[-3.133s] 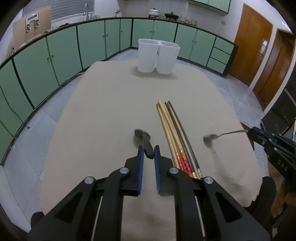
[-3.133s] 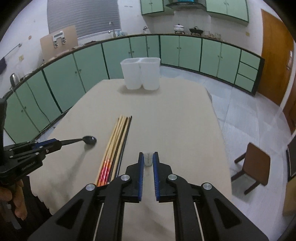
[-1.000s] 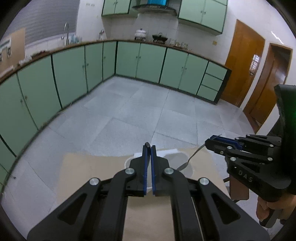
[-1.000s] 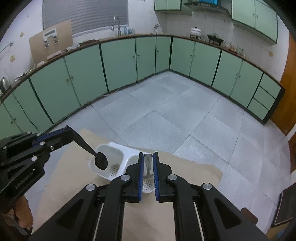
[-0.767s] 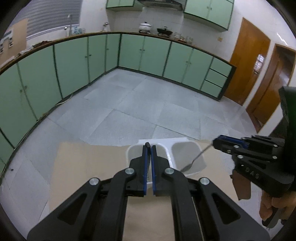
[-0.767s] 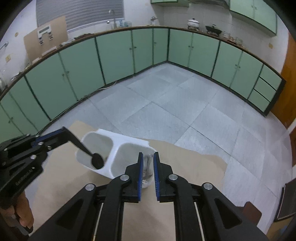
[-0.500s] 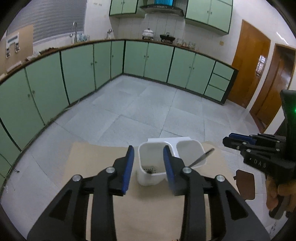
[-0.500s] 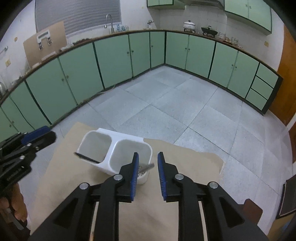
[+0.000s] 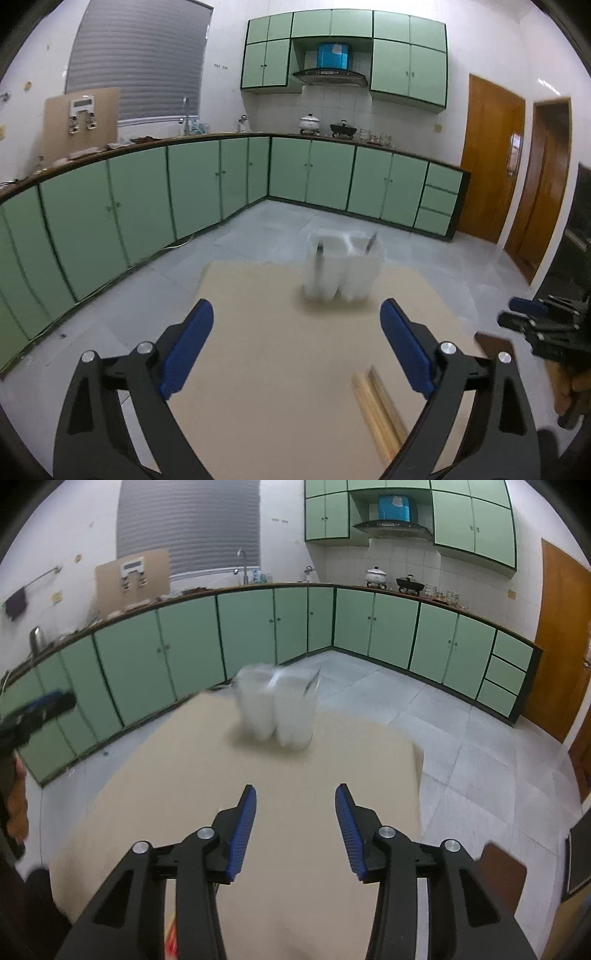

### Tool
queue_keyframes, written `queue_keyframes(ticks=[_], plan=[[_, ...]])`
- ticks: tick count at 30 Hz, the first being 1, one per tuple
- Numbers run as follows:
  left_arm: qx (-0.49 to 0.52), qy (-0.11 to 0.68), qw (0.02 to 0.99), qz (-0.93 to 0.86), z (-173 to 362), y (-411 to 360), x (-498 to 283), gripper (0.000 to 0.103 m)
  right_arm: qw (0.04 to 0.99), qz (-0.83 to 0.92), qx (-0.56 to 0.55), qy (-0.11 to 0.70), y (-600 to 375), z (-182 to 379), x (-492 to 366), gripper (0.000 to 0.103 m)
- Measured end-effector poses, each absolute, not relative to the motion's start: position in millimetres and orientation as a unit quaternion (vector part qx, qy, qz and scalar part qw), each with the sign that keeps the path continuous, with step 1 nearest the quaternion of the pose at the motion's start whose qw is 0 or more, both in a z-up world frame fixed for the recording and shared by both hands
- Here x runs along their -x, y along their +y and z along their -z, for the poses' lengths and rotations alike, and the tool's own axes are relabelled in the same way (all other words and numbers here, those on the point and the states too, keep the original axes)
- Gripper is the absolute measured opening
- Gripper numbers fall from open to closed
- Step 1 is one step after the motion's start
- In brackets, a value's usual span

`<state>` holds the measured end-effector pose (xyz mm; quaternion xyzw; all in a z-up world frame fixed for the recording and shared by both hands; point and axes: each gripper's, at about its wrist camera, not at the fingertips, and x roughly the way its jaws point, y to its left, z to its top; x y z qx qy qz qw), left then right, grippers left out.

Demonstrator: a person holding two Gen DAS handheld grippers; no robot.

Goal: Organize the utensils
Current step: 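Move both tools back over the chopstick bundle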

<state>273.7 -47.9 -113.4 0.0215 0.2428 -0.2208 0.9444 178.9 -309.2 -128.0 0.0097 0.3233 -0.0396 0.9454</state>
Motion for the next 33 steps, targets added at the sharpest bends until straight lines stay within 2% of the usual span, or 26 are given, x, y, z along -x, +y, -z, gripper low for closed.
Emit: queue_keyframes(ticks=[5, 10, 15, 21, 24, 29, 33], plan=[[-0.01, 0.281, 0.932, 0.229, 161.9, -26.4, -212.6, 0.09, 0.937, 0.03, 0.0, 0.347, -259.7, 197.6, -106.8, 0.045], [-0.016, 0.323, 0.911, 0.257, 221.3, -34.8, -160.4, 0.09, 0.927, 0.031, -0.007, 0.373, -239.2, 246.8, -72.4, 0.044], [-0.053, 0.346, 0.892, 0.286, 260.9, -66.7, -133.2, 0.09, 0.925, 0.045, -0.031, 0.376, -252.5, 250.5, -59.1, 0.045], [-0.089, 0.367, 0.883, 0.28, 290.1, -87.3, -142.7, 0.09, 0.924, 0.047, -0.031, 0.378, -263.9, 255.8, -55.4, 0.045], [-0.098, 0.381, 0.88, 0.267, 299.6, -84.8, -154.0, 0.082, 0.923, 0.048, -0.035, 0.379, -266.8, 258.5, -56.6, 0.045], [-0.103, 0.381, 0.885, 0.247, 305.8, -84.2, -161.2, 0.079, 0.922, 0.042, -0.034, 0.384, -265.2, 260.9, -60.6, 0.045], [-0.099, 0.374, 0.892, 0.235, 304.7, -85.9, -161.5, 0.066, 0.921, 0.033, -0.025, 0.388, -256.9, 265.3, -64.1, 0.045]])
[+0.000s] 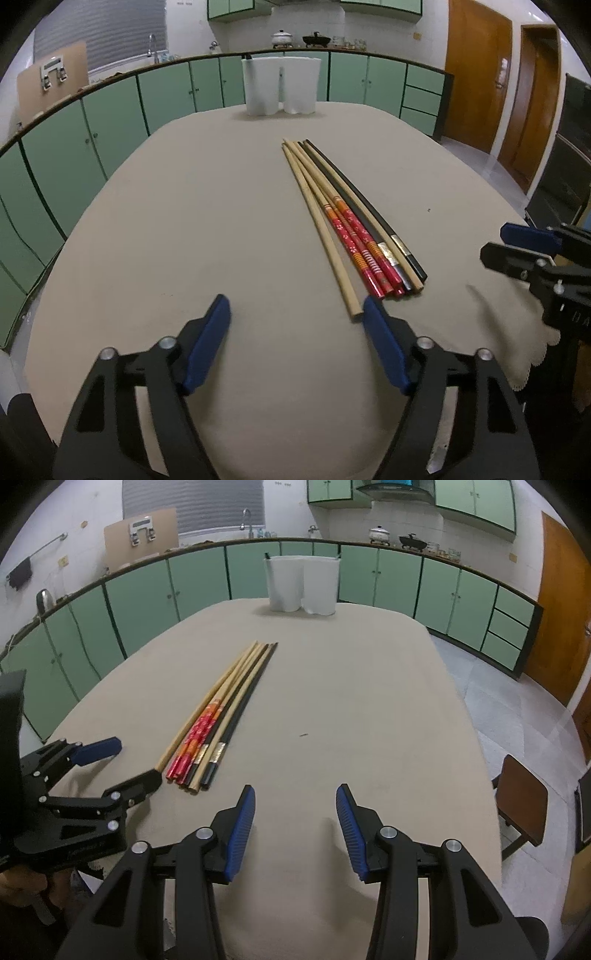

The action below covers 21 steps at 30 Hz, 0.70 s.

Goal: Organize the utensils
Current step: 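Move both tools back over the chopstick bundle, then grasp a plain wooden chopstick with the left tool while the right tool grasps a black chopstick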

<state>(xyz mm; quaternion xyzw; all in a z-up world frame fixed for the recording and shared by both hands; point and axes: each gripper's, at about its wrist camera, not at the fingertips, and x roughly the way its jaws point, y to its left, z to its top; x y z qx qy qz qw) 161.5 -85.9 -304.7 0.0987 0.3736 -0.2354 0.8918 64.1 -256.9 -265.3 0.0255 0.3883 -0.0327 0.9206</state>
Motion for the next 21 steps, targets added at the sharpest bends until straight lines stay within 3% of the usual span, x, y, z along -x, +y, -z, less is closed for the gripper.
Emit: queue_keyframes(ticks=[3, 10, 21], plan=[[-0.089, 0.372, 0.895, 0.23, 304.3, -81.3, -159.7, 0.054, 0.92, 0.02, -0.017, 0.391, -246.8, 268.5, -66.6, 0.045], [-0.086, 0.37, 0.899, 0.219, 305.4, -78.2, -168.3, 0.052, 0.918, -0.006, 0.025, 0.396, -219.8, 283.3, -73.0, 0.045], [-0.077, 0.367, 0.902, 0.215, 306.6, -71.4, -172.9, 0.014, 0.923, -0.015, 0.025, 0.384, -207.4, 284.6, -87.8, 0.044]])
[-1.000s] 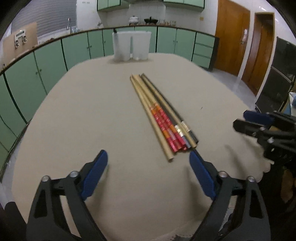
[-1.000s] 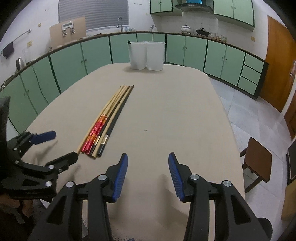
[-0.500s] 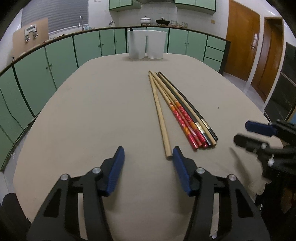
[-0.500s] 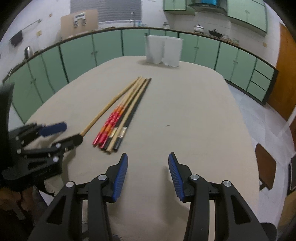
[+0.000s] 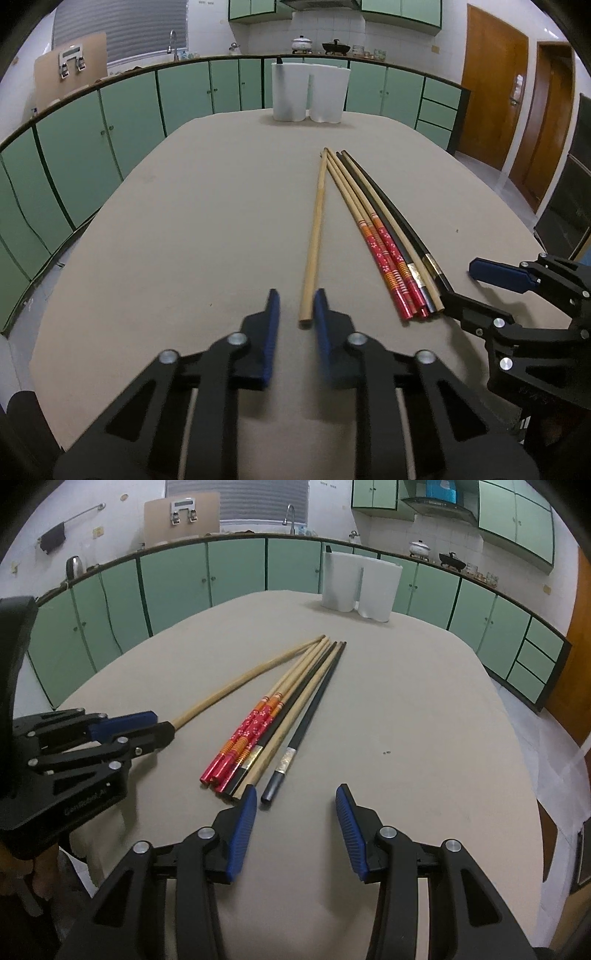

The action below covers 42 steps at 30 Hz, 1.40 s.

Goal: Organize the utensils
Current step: 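Grasp a plain wooden chopstick with the left tool while the right tool grasps a black chopstick, then carry both chopsticks to the white holder and insert them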

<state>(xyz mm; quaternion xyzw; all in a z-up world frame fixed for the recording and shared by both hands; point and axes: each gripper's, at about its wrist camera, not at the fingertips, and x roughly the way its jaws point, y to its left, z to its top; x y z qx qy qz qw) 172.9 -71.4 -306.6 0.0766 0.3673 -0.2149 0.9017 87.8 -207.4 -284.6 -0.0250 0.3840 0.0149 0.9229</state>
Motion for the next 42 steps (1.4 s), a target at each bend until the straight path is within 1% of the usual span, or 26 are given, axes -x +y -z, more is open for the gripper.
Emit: queue_keyframes(ticks=[1, 2, 3, 5, 6, 8, 13, 16, 17, 20, 22, 24, 25, 26, 29, 31, 35, 42], plan=[[-0.077, 0.367, 0.902, 0.216, 306.9, -71.6, -173.2, 0.012, 0.923, -0.014, 0.023, 0.383, -207.8, 284.6, -88.0, 0.044], [-0.078, 0.367, 0.901, 0.217, 306.9, -71.9, -173.4, 0.008, 0.923, -0.014, 0.021, 0.384, -208.3, 284.5, -89.1, 0.042], [-0.078, 0.366, 0.901, 0.218, 307.0, -71.8, -173.8, 0.008, 0.924, -0.011, 0.019, 0.383, -209.0, 284.3, -90.0, 0.04], [-0.077, 0.365, 0.902, 0.218, 307.4, -70.9, -173.5, 0.008, 0.925, -0.004, 0.015, 0.38, -212.0, 284.7, -92.5, 0.026], [-0.076, 0.365, 0.902, 0.218, 307.5, -69.7, -173.4, 0.007, 0.925, -0.001, 0.012, 0.379, -213.8, 284.8, -93.6, 0.022], [-0.07, 0.365, 0.904, 0.213, 307.0, -66.5, -173.5, 0.007, 0.926, 0.008, 0.005, 0.377, -219.0, 284.9, -95.0, 0.008], [-0.055, 0.362, 0.915, 0.171, 304.0, -50.8, -175.2, 0.007, 0.926, 0.056, -0.022, 0.372, -239.5, 285.8, -90.8, 0.007], [-0.055, 0.37, 0.913, 0.162, 306.8, -48.0, -178.4, 0.009, 0.926, 0.065, -0.037, 0.371, -245.0, 286.3, -86.3, 0.007], [-0.061, 0.367, 0.914, 0.161, 306.2, -49.5, -176.9, 0.009, 0.926, 0.063, -0.037, 0.37, -243.8, 286.0, -84.6, 0.008], [-0.07, 0.365, 0.912, 0.171, 306.0, -53.2, -173.3, 0.019, 0.929, 0.056, -0.03, 0.365, -238.9, 286.8, -82.8, 0.012], [-0.075, 0.362, 0.912, 0.175, 306.4, -54.3, -171.9, 0.018, 0.93, 0.055, -0.031, 0.363, -238.7, 287.6, -82.6, 0.012], [-0.072, 0.362, 0.912, 0.18, 307.0, -53.2, -173.2, 0.016, 0.93, 0.053, -0.032, 0.361, -240.2, 288.2, -84.1, 0.012], [-0.072, 0.362, 0.911, 0.183, 307.2, -53.3, -173.9, 0.013, 0.931, 0.052, -0.031, 0.361, -240.2, 288.5, -84.5, 0.011], [-0.069, 0.364, 0.91, 0.188, 306.5, -53.0, -175.4, 0.006, 0.931, 0.051, -0.029, 0.361, -240.3, 288.0, -85.1, 0.007], [-0.058, 0.368, 0.908, 0.191, 300.8, -52.3, -177.8, 0.006, 0.929, 0.051, -0.038, 0.365, -243.0, 282.8, -84.5, 0.007], [-0.056, 0.363, 0.91, 0.192, 289.7, -51.7, -173.9, 0.006, 0.931, 0.049, -0.044, 0.36, -244.3, 272.8, -80.9, 0.007], [-0.049, 0.356, 0.912, 0.199, 263.3, -48.4, -169.5, 0.006, 0.937, 0.048, -0.052, 0.341, -247.2, 234.4, -72.1, 0.007], [-0.033, 0.326, 0.92, 0.213, 198.8, -43.6, -176.3, 0.006, 0.946, 0.039, -0.054, 0.316, -255.4, 164.1, -79.3, 0.007]])
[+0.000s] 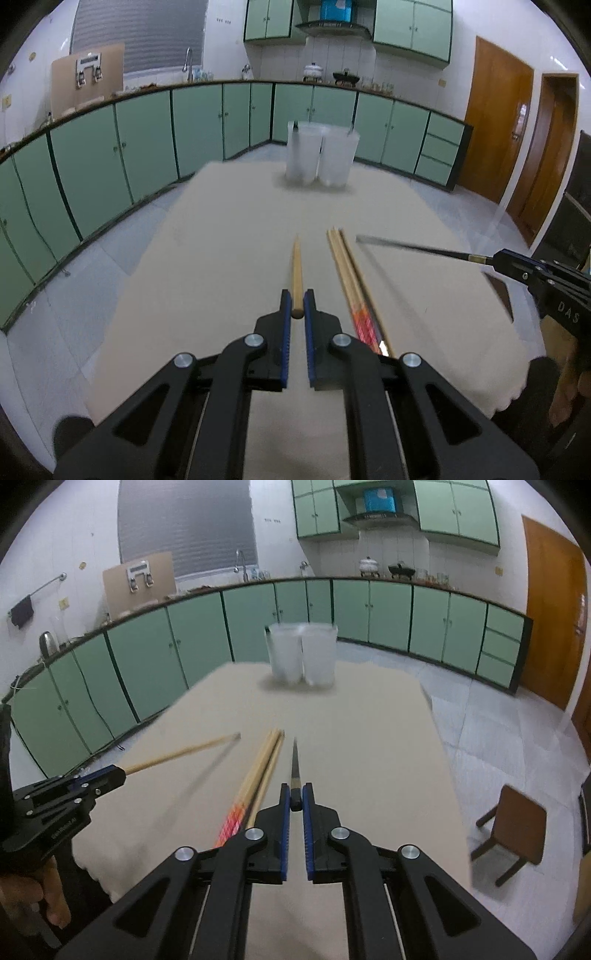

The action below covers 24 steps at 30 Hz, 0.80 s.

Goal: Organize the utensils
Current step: 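Carry both chopsticks to the white holder and insert them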

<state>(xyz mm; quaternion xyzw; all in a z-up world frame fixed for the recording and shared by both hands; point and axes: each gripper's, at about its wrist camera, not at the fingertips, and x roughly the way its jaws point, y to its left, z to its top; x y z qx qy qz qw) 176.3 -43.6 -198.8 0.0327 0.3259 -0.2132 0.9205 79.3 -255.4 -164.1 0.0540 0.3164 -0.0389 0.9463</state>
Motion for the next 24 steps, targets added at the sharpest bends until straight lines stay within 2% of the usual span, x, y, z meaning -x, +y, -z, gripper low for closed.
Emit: queue_keyframes(ticks=[10, 17, 24], plan=[[-0.04, 0.316, 0.915, 0.247, 132.7, -50.0, -215.1, 0.006, 0.949, -0.006, -0.01, 0.316, -264.6, 88.2, -129.7, 0.007], [-0.04, 0.35, 0.897, 0.267, 114.6, -55.6, -256.1, 0.006, 0.934, -0.032, 0.009, 0.356, -270.3, 72.5, -168.4, 0.006], [-0.048, 0.351, 0.893, 0.279, 85.1, -59.2, -286.8, 0.006, 0.922, -0.043, 0.008, 0.384, -279.3, 52.2, -199.2, 0.006]])
